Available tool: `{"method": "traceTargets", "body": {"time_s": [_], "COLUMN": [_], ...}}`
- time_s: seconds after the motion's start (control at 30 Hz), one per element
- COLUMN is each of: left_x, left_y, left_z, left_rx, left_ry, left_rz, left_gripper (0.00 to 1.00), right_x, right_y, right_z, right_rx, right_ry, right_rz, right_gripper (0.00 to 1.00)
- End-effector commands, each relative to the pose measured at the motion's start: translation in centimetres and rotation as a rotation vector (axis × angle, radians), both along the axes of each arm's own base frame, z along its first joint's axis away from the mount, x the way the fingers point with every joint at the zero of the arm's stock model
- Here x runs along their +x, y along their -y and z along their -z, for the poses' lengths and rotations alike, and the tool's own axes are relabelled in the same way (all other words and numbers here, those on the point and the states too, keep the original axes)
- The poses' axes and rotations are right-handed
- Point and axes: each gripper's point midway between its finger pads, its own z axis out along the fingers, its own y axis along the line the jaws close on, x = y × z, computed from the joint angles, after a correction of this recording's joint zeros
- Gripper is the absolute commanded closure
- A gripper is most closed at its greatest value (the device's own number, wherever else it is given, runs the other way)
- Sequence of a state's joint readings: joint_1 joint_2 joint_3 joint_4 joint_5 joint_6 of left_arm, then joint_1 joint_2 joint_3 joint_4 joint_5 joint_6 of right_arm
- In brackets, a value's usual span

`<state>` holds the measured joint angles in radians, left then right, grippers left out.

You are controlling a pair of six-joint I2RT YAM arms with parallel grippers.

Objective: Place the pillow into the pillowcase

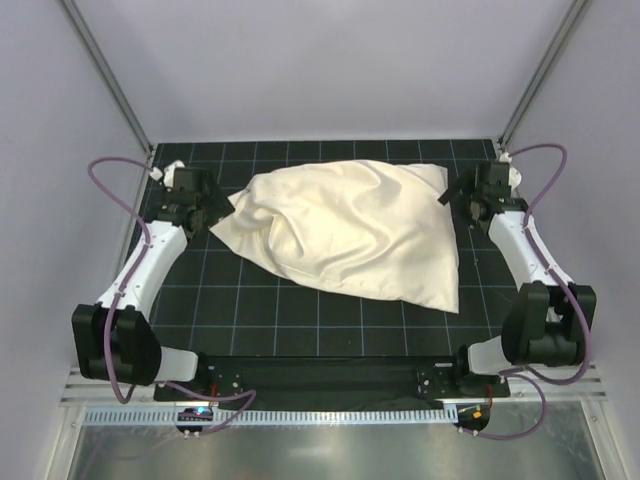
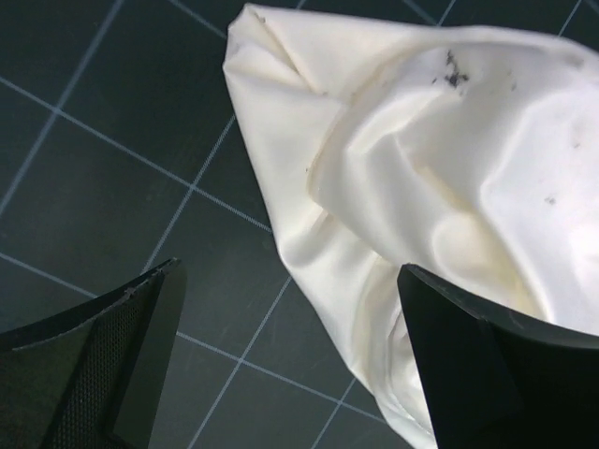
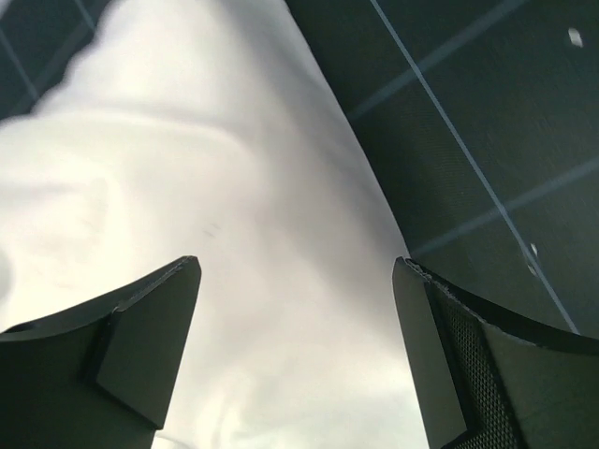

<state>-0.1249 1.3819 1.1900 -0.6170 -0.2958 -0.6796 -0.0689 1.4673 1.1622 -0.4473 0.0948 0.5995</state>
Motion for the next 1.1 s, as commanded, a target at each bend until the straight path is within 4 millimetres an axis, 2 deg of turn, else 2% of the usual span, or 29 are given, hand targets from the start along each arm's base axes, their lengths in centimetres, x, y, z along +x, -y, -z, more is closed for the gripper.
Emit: {"method": "traceTargets", "body": {"time_s": [0.0,0.03,0.13,0.23,0.3,0.5,0.57,0.6,0.67,0.7,0.73,0.77,0.8,0.83,0.87,0.93,1.0,1.03,1.07], "left_x": [-0.8,-1.0,-1.0,0.0,1.2,5.7,7.1,7.6,8.8,9.8,10.3,11.0,12.0,12.4,12.9,13.2,12.4,11.8,11.3], "left_y": [2.4,3.2,5.1,6.6,6.8,5.7,5.8,5.8,5.7,5.6,5.6,5.7,5.9,6.3,6.4,5.8,4.4,3.1,2.0], "left_z": [3.5,4.5,7.5,9.0,9.1,7.9,7.1,7.4,7.2,7.1,7.2,7.0,7.4,7.4,7.3,6.8,6.0,4.2,3.3], "left_rx": [-0.128,-0.163,-0.25,-0.331,-0.341,-0.31,-0.328,-0.326,-0.327,-0.321,-0.318,-0.316,-0.311,-0.316,-0.317,-0.283,-0.222,-0.178,-0.148], "left_ry": [-0.003,-0.026,-0.077,-0.088,-0.066,0.017,0.058,0.064,0.091,0.103,0.107,0.118,0.116,0.115,0.115,0.114,0.113,0.147,0.153], "left_rz": [0.053,0.079,0.12,0.14,0.136,0.041,0.022,0.005,-0.004,-0.009,-0.009,-0.005,0.008,0.028,0.04,0.048,0.03,-0.005,-0.023], "left_gripper": [0.0,0.0,0.0,0.0,0.0,0.05,0.11,0.14,0.28,0.44,0.54,0.63,0.79,0.88,1.0,1.0,1.0,1.0,1.0], "right_x": [-2.8,-4.1,-6.8,-9.1,-10.6,-12.1,-12.1,-12.0,-11.8,-11.5,-11.4,-11.4,-11.3,-11.3,-11.3,-11.6,-11.8,-11.9,-11.9], "right_y": [0.2,0.0,-0.5,-1.2,-1.3,-1.8,-1.8,-1.8,-1.8,-1.8,-1.9,-2.1,-2.2,-2.2,-2.0,-1.5,-0.4,0.0,0.3], "right_z": [-0.9,0.7,2.2,3.5,4.6,7.7,8.7,9.0,10.0,10.1,10.4,10.7,10.8,10.8,10.6,10.4,9.2,8.8,8.4], "right_rx": [0.01,0.02,0.05,0.102,0.118,0.165,0.176,0.181,0.188,0.198,0.201,0.213,0.216,0.219,0.213,0.189,0.135,0.117,0.101], "right_ry": [0.061,0.029,0.01,0.023,0.034,0.008,-0.01,-0.01,-0.033,-0.029,-0.038,-0.049,-0.052,-0.051,-0.042,-0.041,-0.032,-0.029,-0.025], "right_rz": [0.059,0.063,0.07,0.085,0.112,0.138,0.148,0.159,0.174,0.18,0.179,0.175,0.175,0.176,0.181,0.2,0.234,0.244,0.248], "right_gripper": [0.09,0.09,0.09,0.1,0.11,0.12,0.12,0.12,0.14,0.15,0.19,0.31,0.43,0.53,0.66,0.77,0.87,0.88,0.9]}}
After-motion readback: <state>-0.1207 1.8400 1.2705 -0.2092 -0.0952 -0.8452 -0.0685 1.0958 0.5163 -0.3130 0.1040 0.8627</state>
